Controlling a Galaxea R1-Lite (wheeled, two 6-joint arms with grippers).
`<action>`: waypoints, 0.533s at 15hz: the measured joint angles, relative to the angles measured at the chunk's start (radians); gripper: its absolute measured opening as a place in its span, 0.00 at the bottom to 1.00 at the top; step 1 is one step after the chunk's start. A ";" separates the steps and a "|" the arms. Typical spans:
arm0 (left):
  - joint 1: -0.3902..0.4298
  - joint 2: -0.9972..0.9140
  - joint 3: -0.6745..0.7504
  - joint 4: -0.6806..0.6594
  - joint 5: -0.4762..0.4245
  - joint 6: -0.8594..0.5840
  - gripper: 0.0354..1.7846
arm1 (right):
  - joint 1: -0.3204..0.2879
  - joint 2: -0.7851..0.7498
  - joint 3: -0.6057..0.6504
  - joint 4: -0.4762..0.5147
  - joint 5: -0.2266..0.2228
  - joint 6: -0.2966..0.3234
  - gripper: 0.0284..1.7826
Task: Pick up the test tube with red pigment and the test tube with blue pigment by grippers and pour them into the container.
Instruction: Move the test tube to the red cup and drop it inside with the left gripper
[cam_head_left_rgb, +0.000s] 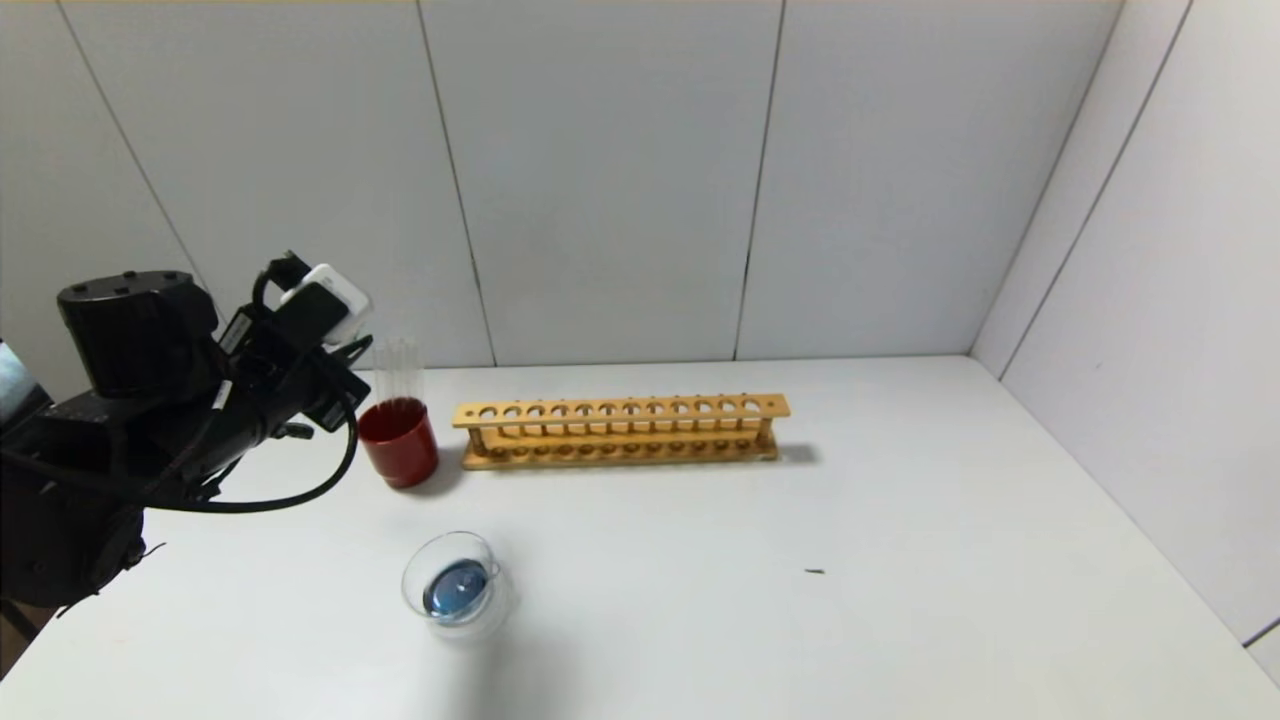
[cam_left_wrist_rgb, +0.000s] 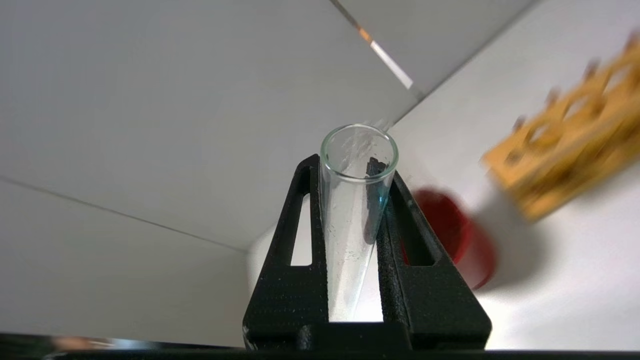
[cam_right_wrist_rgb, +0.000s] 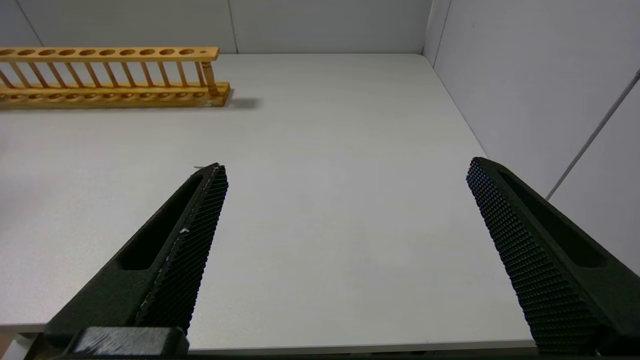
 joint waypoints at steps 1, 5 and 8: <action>-0.003 0.011 -0.023 -0.001 -0.004 -0.111 0.16 | 0.000 0.000 0.000 0.000 0.000 0.000 0.98; 0.004 0.074 -0.057 -0.063 -0.024 -0.307 0.16 | 0.000 0.000 0.000 0.000 0.000 0.000 0.98; 0.006 0.147 -0.060 -0.169 -0.037 -0.326 0.16 | 0.000 0.000 0.000 0.000 0.000 0.000 0.98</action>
